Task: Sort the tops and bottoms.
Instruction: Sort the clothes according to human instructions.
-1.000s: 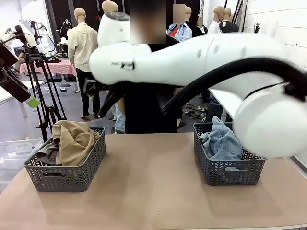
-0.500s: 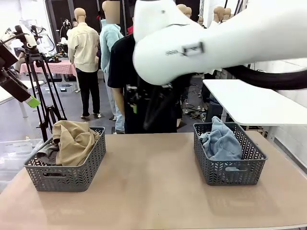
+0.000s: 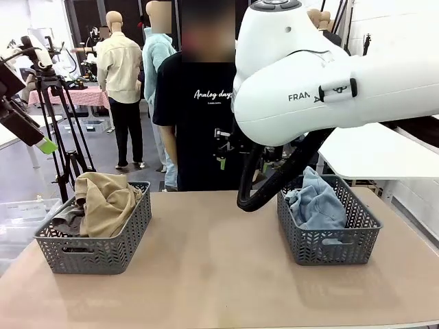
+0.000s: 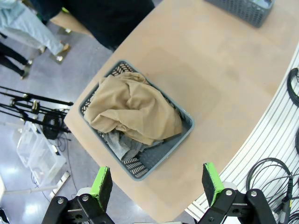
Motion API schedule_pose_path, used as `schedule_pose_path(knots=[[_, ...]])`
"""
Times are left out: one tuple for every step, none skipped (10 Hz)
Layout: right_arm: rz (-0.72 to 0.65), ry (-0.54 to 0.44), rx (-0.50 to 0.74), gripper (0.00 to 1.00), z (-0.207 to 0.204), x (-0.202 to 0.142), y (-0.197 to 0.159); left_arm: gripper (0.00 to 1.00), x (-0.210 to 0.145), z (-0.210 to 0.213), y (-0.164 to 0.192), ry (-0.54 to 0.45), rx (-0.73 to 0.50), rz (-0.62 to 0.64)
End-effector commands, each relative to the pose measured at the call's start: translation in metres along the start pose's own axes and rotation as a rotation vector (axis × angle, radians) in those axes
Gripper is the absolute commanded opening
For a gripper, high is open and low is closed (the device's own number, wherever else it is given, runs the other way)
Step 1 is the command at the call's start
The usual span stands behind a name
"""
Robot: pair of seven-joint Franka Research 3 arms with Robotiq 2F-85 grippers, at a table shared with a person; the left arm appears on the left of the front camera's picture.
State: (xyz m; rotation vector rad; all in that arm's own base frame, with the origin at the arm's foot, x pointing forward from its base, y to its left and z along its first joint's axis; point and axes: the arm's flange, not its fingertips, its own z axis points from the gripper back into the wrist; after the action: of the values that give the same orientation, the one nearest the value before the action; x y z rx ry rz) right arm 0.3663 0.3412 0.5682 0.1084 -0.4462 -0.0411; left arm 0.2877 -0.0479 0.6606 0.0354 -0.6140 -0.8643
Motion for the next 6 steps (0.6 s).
schedule_pose_path(knots=[[0.002, 0.011, -0.005, 1.0, 0.0031, -0.0023, -0.0021, 1.0, -0.0006, 0.0021, 0.0003, 0.013, 0.001, 0.005], [0.002, 0.011, -0.005, 1.0, 0.0031, -0.0023, -0.0021, 1.0, -0.0006, 0.0021, 0.0003, 0.013, 0.001, 0.005], [0.002, 0.011, -0.005, 1.0, 0.0031, -0.0023, -0.0021, 1.0, -0.0006, 0.0021, 0.0003, 0.013, 0.001, 0.005], [0.002, 0.011, -0.005, 1.0, 0.0031, -0.0023, -0.0021, 1.0, -0.0006, 0.0021, 0.0003, 0.013, 0.001, 0.005], [0.002, 0.011, -0.005, 1.0, 0.0031, -0.0023, -0.0021, 1.0, -0.0006, 0.0021, 0.0003, 0.013, 0.001, 0.005], [0.002, 0.011, -0.005, 1.0, 0.0031, -0.0023, -0.0021, 1.0, -0.0006, 0.0021, 0.0003, 0.013, 0.001, 0.005]])
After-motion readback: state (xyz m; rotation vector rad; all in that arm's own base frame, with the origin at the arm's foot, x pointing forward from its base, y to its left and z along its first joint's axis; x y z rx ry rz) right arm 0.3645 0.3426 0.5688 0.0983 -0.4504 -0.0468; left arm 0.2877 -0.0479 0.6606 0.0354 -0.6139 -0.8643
